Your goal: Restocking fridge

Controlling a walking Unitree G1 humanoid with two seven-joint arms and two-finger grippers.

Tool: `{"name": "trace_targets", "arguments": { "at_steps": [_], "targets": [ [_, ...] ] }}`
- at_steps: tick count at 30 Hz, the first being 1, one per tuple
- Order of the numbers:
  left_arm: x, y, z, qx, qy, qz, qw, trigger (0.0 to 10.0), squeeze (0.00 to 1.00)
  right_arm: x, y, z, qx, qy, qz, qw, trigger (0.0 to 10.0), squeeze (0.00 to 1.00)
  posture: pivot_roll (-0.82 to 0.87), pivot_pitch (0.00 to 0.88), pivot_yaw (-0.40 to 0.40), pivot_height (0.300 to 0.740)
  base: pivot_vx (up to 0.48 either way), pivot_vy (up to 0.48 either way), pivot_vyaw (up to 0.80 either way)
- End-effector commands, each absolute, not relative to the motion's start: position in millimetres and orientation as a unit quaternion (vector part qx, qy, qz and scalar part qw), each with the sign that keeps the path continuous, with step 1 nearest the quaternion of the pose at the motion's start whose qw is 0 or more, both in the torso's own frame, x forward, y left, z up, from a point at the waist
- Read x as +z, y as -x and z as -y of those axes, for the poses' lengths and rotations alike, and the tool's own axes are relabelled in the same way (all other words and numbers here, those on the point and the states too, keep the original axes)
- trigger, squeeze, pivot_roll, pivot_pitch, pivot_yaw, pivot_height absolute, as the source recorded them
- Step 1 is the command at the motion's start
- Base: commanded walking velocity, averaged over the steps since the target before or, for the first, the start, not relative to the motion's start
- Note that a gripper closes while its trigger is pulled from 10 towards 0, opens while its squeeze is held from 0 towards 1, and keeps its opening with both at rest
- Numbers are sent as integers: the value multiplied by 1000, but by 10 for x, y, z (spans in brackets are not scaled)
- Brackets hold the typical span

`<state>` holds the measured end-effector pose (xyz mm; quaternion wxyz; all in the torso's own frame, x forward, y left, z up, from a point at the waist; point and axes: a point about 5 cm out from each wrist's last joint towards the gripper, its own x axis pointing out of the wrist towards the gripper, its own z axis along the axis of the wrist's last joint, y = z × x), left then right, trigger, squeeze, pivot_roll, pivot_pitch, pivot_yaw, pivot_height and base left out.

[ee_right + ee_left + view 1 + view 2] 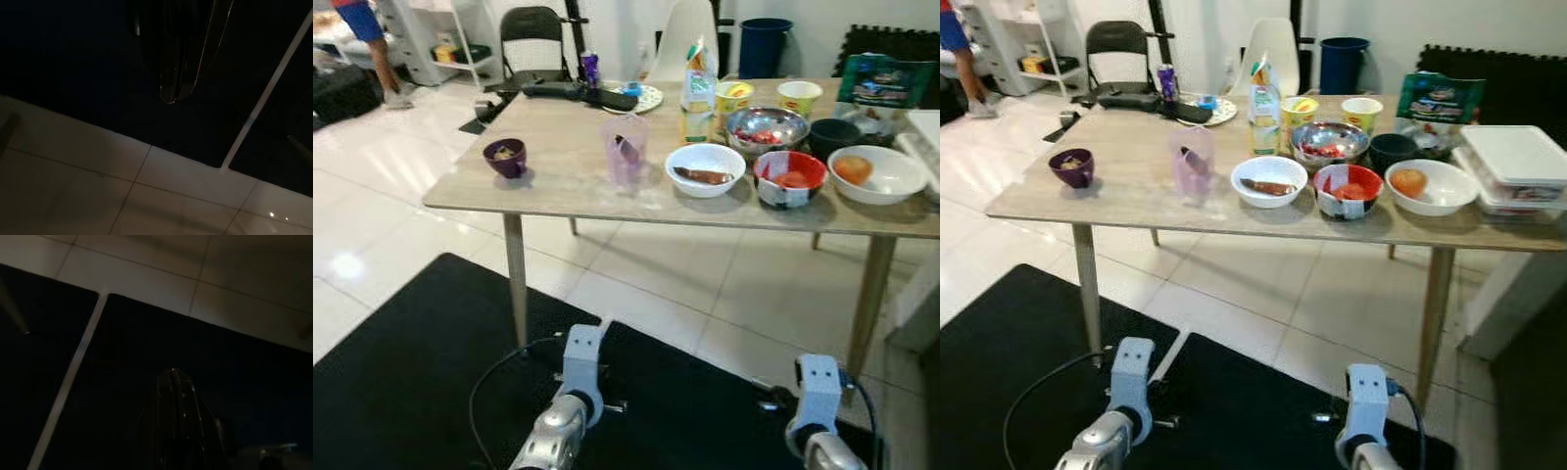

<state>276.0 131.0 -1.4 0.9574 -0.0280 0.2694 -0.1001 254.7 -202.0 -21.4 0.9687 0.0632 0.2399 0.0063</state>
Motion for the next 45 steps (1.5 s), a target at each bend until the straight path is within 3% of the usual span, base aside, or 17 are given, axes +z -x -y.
{"name": "trace_targets", "arguments": {
  "at_steps": [1, 4, 45],
  "targets": [
    [-43, -2727, -1342, -98, 29, -276, 956, 10000, 0, -248, -2506, 2025, 3, -69, -247, 967, 10000, 0, -49, 110, 83, 740, 326, 0, -800],
    [-42, -2729, -1347, -97, 29, -276, 956, 10000, 0, -252, -2505, 2024, 3, -68, -248, 966, 10000, 0, -48, 109, 83, 740, 324, 0, -800],
    [-35, -2750, -1344, -101, 20, -278, 955, 10000, 0, -274, -2489, 2001, -7, -68, -250, 966, 10000, 0, -48, 100, 102, 740, 280, 0, 0]
  ]
}}
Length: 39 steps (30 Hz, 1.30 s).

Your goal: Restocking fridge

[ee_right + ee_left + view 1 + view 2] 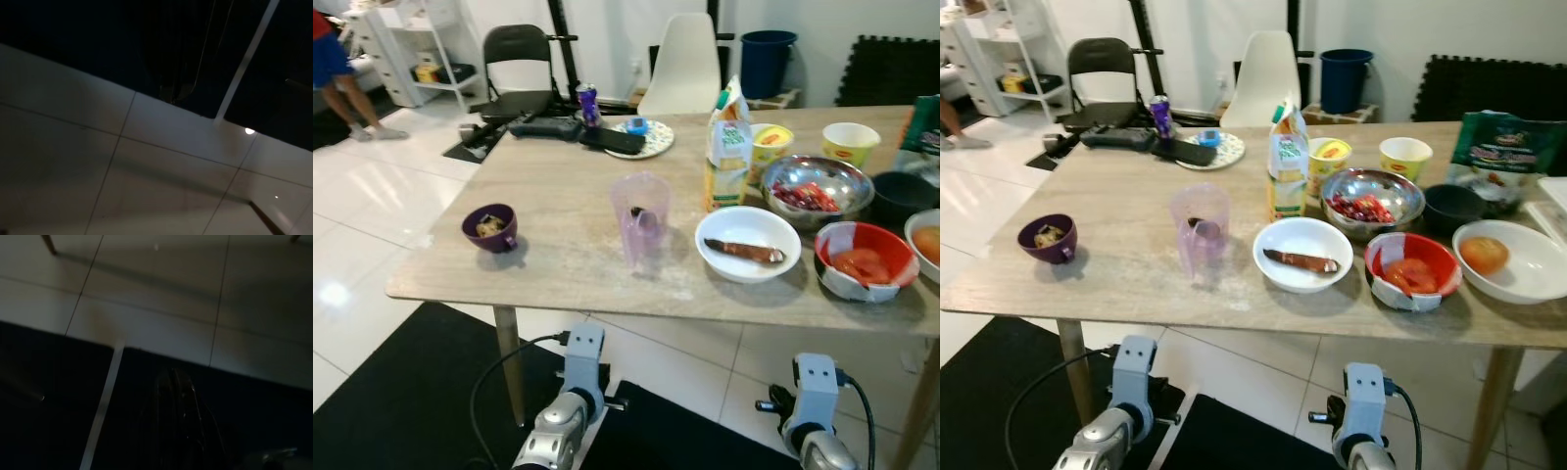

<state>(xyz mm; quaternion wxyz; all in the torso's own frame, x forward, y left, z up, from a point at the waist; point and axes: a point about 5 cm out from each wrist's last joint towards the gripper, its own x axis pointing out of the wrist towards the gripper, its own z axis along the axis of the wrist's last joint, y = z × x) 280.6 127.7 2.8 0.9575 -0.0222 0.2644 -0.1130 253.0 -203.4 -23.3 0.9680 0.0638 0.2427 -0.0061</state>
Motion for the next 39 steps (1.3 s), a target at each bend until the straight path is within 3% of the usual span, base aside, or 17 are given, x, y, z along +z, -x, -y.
{"name": "trace_targets", "arguments": {
  "at_steps": [1, 20, 24, 26, 28, 30, 32, 37, 39],
  "targets": [
    [-36, -2750, -1347, -98, 20, -278, 955, 10000, 0, -276, -2485, 2003, -6, -67, -251, 966, 10000, 0, -48, 100, 102, 740, 0, 0, 0],
    [-85, -2674, -1269, -128, 7, -280, 951, 10000, 0, -330, -2345, 2144, -16, -59, -261, 963, 10000, 0, -52, 112, 80, 740, 0, 0, 0],
    [-79, -2667, -1319, -104, 21, -280, 954, 10000, 0, -311, -2344, 2186, 26, -22, -273, 961, 10000, 0, -57, 119, 91, 740, 0, 0, 0],
    [-105, -2645, -1319, -125, 0, -283, 951, 10000, 0, -140, -2400, 2061, 207, -28, -271, 940, 10000, 0, -58, 119, 84, 740, 0, 0, 0],
    [-120, -2639, -1337, -122, -4, -285, 951, 10000, 0, -111, -2393, 2018, 246, -33, -274, 929, 10000, 0, -59, 119, 89, 740, 0, 0, 0],
    [-102, -2654, -1370, -102, 17, -284, 953, 10000, 0, 116, -2367, 1912, 377, -19, -269, 886, 10000, 0, -66, 120, 95, 740, 0, 0, 0],
    [-86, -2660, -1331, -115, 15, -281, 953, 10000, 0, 311, -2353, 1824, 447, -32, -262, 855, 10000, 0, -60, 113, 81, 740, 0, 0, 0],
    [-97, -2661, -1342, -106, 4, -280, 954, 10000, 0, 305, -2351, 1754, 470, -48, -277, 837, 10000, 0, -61, 112, 88, 740, 0, 0, 0],
    [-100, -2646, -1306, -114, 10, -280, 953, 10000, 0, 0, -2320, 1853, 416, 33, -324, 849, 10000, 0, -50, 103, 59, 740, 0, 0, 0]
  ]
}}
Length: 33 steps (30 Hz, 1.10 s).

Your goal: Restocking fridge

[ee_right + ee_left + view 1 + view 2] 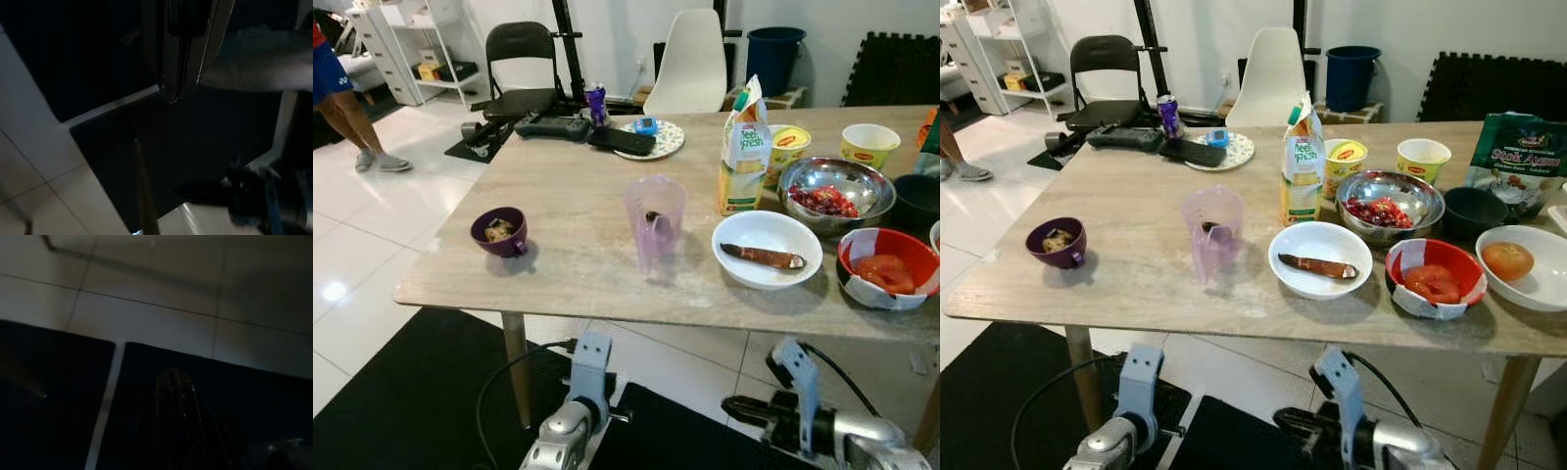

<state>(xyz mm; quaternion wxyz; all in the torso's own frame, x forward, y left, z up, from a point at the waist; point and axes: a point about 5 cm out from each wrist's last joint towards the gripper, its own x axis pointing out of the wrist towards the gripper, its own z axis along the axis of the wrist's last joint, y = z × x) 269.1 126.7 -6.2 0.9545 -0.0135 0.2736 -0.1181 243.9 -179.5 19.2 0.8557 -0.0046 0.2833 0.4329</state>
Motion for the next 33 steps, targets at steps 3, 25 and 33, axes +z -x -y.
{"name": "trace_targets", "arguments": {
  "at_steps": [3, 25, 33],
  "targets": [
    [-136, -2627, -1314, -112, 3, -288, 951, 10000, 0, -258, -2297, 2009, 317, 126, -373, 863, 10000, 0, -48, 108, 60, 740, 0, 0, 0],
    [-123, -2678, -1299, -125, -11, -292, 948, 10000, 0, -422, -2228, 2189, 5, 50, -359, 932, 10000, 0, -60, 101, 90, 740, 0, 0, 0],
    [-185, -2614, -1300, -123, -6, -306, 944, 10000, 0, -375, -2319, 2164, 7, 57, -339, 939, 10000, 0, -60, 96, 81, 740, 0, -461, 0]
  ]
}}
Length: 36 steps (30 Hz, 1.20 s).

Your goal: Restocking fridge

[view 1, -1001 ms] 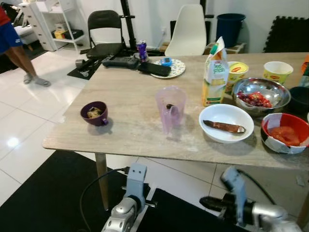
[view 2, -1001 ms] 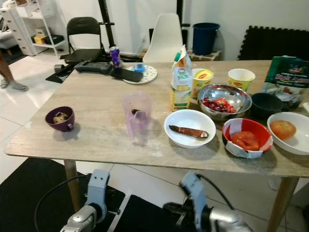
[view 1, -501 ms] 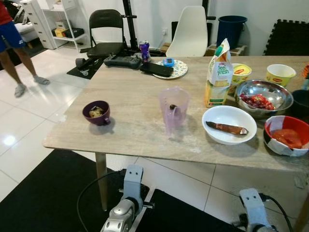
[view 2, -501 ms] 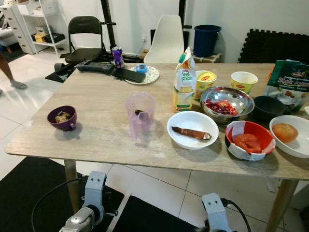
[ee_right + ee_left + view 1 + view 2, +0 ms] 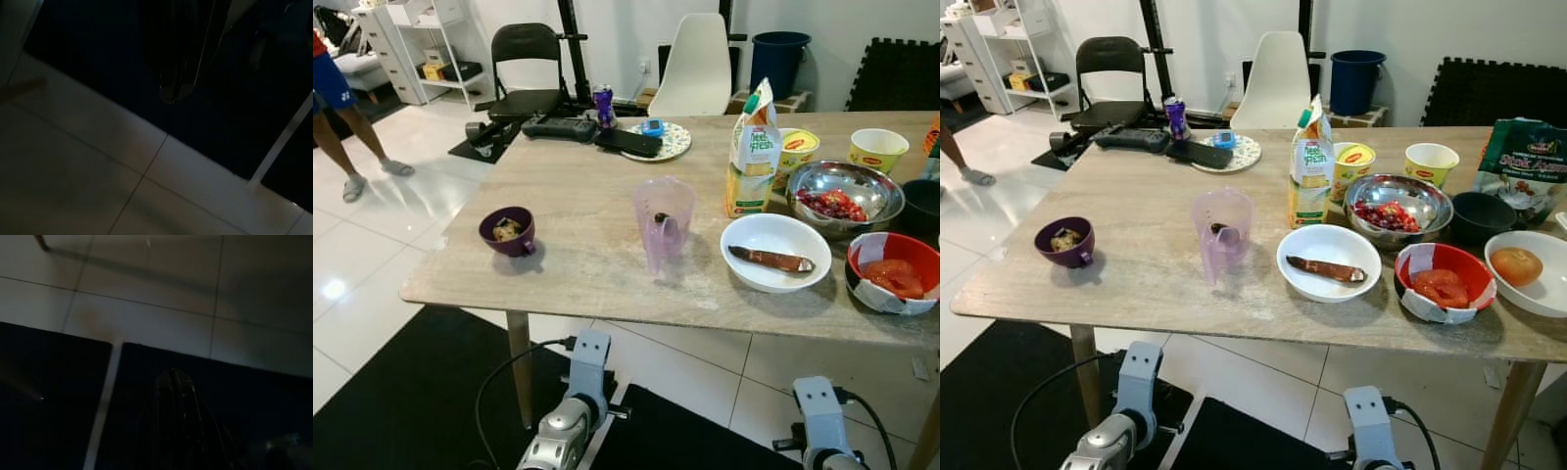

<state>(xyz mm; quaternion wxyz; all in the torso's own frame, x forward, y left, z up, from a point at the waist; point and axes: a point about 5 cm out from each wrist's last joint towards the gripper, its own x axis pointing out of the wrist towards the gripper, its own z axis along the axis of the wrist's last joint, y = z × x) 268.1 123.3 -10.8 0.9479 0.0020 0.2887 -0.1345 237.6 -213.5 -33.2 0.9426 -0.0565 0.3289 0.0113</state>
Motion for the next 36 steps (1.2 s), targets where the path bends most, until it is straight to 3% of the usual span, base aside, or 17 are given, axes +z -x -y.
{"name": "trace_targets", "arguments": {
  "at_steps": [1, 7, 11, 16, 18, 19, 23, 25, 29, 31, 32, 36],
  "targets": [
    [-178, -2611, -1309, -115, 8, -307, 945, 10000, 0, -353, -2342, 2145, 18, 64, -333, 940, 10000, 0, -64, 103, 85, 740, 0, 0, 0],
    [-201, -2618, -1308, -123, -18, -308, 943, 10000, 0, -298, -2399, 2120, 29, 46, -323, 945, 10000, 0, -62, 100, 68, 740, 0, 0, 0],
    [-88, -2686, -1306, -101, 38, -282, 953, 10000, 0, -269, -2413, 2079, 69, 70, -319, 943, 10000, 0, -66, 105, 67, 740, 0, 0, 0],
    [-165, -2643, -1303, -122, -3, -294, 948, 10000, 0, -277, -2426, 2056, 66, 54, -321, 943, 10000, 0, -69, 106, 64, 740, 0, 0, 0],
    [-146, -2646, -1310, -114, 13, -290, 950, 10000, 0, -261, -2426, 2008, 95, 61, -316, 942, 10000, 0, -74, 110, 82, 740, 0, 0, 0],
    [-115, -2644, -1263, -127, 25, -282, 951, 10000, 0, -191, -2438, 1922, 155, 56, -300, 940, 10000, 0, -71, 108, 59, 740, 0, 0, 0],
    [-144, -2622, -1246, -143, -2, -285, 948, 10000, 0, -105, -2450, 1852, 211, 40, -285, 934, 10000, 0, -73, 116, 78, 740, 0, 0, 0],
    [-139, -2612, -1283, -129, 4, -281, 951, 10000, 0, 105, -2436, 1757, 329, 40, -260, 907, 10000, 0, -75, 117, 84, 740, 0, 0, 0],
    [-164, -2571, -1285, -143, -15, -283, 948, 10000, 0, 443, -2427, 1727, 424, 24, -235, 874, 10000, 0, -74, 124, 73, 740, 0, 0, 0],
    [-248, -2499, -1413, -119, -28, -302, 945, 10000, 0, 966, -2405, 1646, 532, -4, -191, 825, 10000, 0, -81, 126, 90, 740, 0, 0, 0],
    [-239, -2477, -1449, -111, -11, -300, 947, 10000, 0, 1497, -2431, 1570, 602, -23, -135, 787, 10000, 0, -77, 135, 82, 740, 0, 0, 0],
    [-234, -2464, -1429, -128, -18, -298, 946, 10000, 0, 1885, -2422, 1507, 648, -38, -88, 756, 10000, 0, -72, 132, 69, 740, 0, 0, 0]
  ]
}}
